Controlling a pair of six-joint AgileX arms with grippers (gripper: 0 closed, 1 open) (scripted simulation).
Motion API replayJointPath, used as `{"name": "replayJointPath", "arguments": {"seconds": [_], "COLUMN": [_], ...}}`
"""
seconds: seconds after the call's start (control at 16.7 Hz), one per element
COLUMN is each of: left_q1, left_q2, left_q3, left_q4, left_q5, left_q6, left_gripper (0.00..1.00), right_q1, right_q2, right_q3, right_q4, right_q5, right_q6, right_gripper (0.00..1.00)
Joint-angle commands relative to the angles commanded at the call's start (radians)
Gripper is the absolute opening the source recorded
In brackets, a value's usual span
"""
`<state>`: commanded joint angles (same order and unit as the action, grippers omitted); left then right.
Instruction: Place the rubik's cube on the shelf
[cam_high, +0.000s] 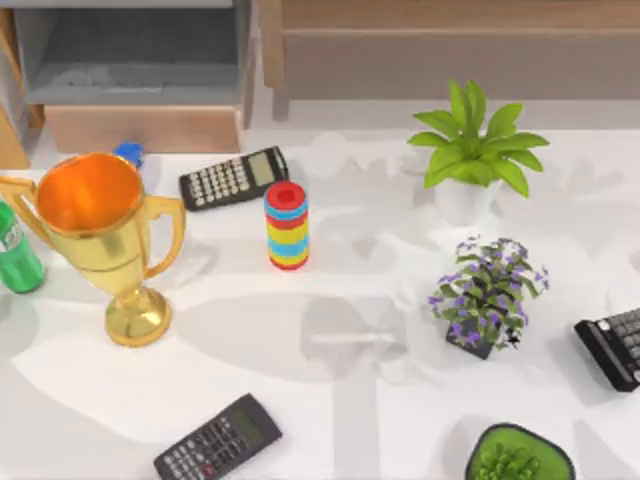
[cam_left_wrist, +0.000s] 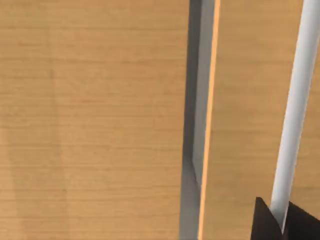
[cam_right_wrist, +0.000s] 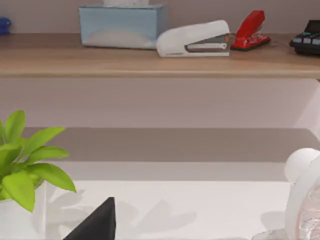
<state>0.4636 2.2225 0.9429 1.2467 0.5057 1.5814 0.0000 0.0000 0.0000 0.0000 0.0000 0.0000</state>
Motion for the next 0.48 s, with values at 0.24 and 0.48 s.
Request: {"name": "replayJointPath", "arguments": {"seconds": [0.24,0.48], "left_q1": [-0.001,0.024], "left_q2": [0.000,-0.029], "left_q3": [-0.004,-0.058], "left_q4": [0.004,0.040], "left_q5": [0.002,0.020], "left_q6": [0.001,0.004], "left_gripper": [0.00,0.00], "right_q1": [0.000,0.000], "right_q2": [0.000,0.000], "right_q3": [0.000,0.000], "right_q4": [0.000,0.000], "right_q5": [0.000,0.000], "right_q6": [0.000,0.000], "right_gripper": [1.00,1.00]}}
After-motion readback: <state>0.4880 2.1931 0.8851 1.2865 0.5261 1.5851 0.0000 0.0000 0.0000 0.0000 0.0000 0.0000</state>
